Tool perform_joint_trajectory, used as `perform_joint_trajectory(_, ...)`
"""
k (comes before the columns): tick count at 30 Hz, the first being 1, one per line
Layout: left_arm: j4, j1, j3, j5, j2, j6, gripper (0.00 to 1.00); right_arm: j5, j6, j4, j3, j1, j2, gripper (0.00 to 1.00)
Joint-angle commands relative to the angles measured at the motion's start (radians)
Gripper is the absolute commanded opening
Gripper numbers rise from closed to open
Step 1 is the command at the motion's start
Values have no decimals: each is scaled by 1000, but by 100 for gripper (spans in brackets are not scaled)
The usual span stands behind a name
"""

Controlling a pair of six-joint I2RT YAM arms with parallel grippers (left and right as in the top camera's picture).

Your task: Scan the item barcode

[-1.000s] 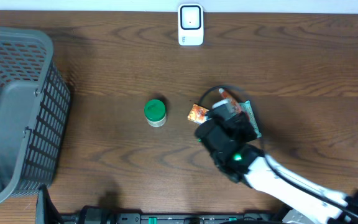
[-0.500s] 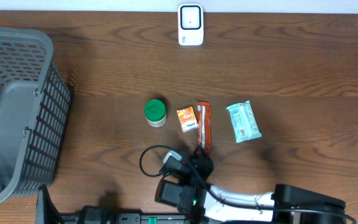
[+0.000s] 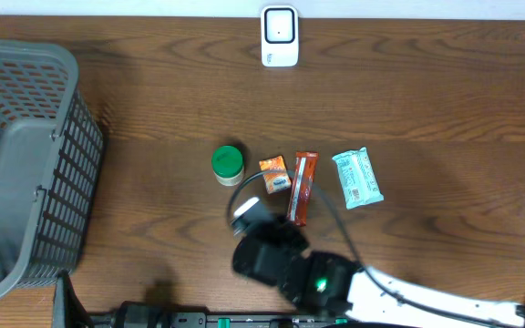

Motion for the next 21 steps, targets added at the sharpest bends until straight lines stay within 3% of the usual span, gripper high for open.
perform_joint_trajectory(1,6,4,-3,13,-8,-5,84,-360,116,-38,4,-128,-39,99)
perform_joint_trajectory(3,6,4,-3,13,-8,-5,84,-449,116,-37,4,-159,-40,99)
perform_joint_trajectory(7,6,4,-3,13,-8,-5,84,-325,92,-24,2,-174,-37,99)
perform_joint_trajectory(12,5,4,-3,13,-8,-6,84,-360,86,-16,0,-344,35,97)
perform_joint_trajectory(13,5,4,-3,13,-8,-6,84,-399,70,-4,0,-384,59,85)
perform_joint_trajectory(15,5,4,-3,13,-8,-6,84,-614,-18,77,0,-495,135,41)
perform_joint_trajectory(16,5,4,-3,13,-8,-6,84,-722,-61,116,0,-533,165,29)
perform_joint_trajectory(17,5,4,-3,13,-8,-6,84,-821,-86,157,0,-573,203,8)
perform_joint_trajectory(18,5,4,-3,13,-8,-5,84,-865,-85,176,0,-602,232,1)
perform_joint_trajectory(21,5,4,-3,13,-8,-6,84,-948,-121,187,0,-673,316,1)
